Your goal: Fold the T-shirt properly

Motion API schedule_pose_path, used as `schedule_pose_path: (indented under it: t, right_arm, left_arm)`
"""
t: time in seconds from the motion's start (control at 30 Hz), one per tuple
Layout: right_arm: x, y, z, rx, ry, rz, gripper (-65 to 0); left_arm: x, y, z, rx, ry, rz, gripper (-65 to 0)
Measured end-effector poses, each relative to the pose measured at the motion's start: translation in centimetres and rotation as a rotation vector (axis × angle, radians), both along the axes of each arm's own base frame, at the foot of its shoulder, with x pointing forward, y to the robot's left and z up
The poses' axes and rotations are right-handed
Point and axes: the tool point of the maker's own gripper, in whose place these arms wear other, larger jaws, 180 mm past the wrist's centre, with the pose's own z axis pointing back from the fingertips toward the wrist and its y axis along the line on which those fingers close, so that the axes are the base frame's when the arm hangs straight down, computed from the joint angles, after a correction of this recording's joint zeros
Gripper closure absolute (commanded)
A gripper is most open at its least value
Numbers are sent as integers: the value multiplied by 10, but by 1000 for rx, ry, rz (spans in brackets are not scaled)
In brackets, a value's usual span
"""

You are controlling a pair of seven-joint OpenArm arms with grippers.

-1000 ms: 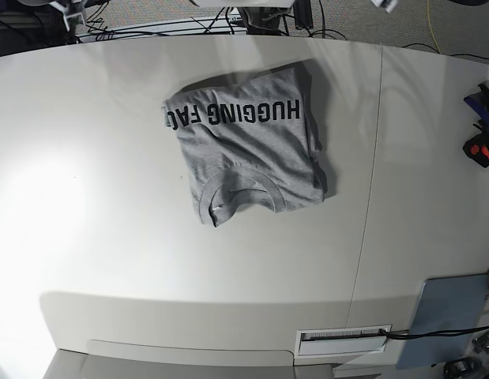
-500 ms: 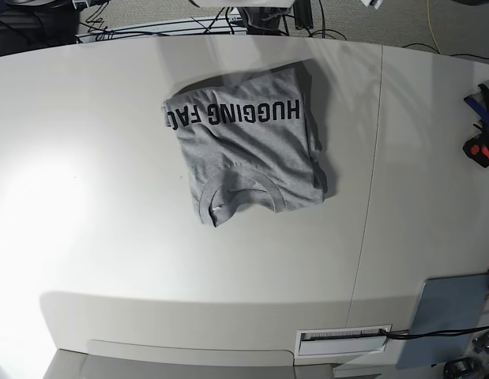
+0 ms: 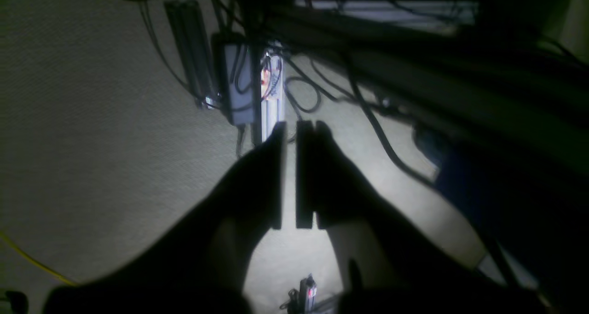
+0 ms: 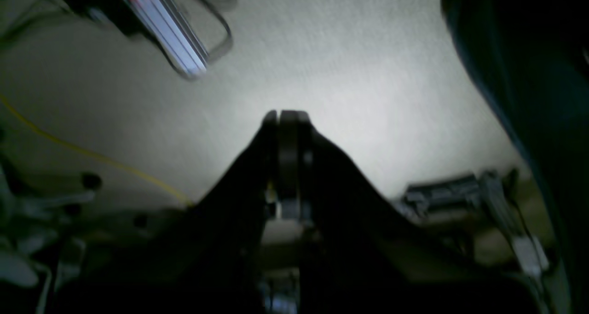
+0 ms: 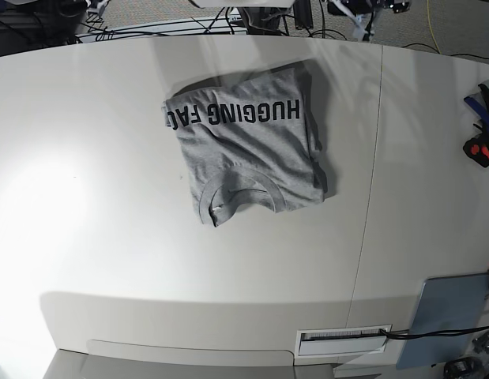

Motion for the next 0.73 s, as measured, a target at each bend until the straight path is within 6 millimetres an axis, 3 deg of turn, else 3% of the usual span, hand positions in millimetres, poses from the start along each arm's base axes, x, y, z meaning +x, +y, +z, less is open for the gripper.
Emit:
schedule_pose_path:
  t: [0.23, 0.4, 0.73]
  right_arm:
    - [59, 0, -9, -10, -147, -9, 0]
    - [91, 5, -11, -15, -245, -8, 0]
    - [93, 2, -10, -24, -263, -8, 0]
  left_arm:
    - [19, -14, -10, 65, -14, -47, -39]
    - [14, -29, -15, 101, -12, -93, -39]
    - [10, -62, -20, 137, -7, -144, -39]
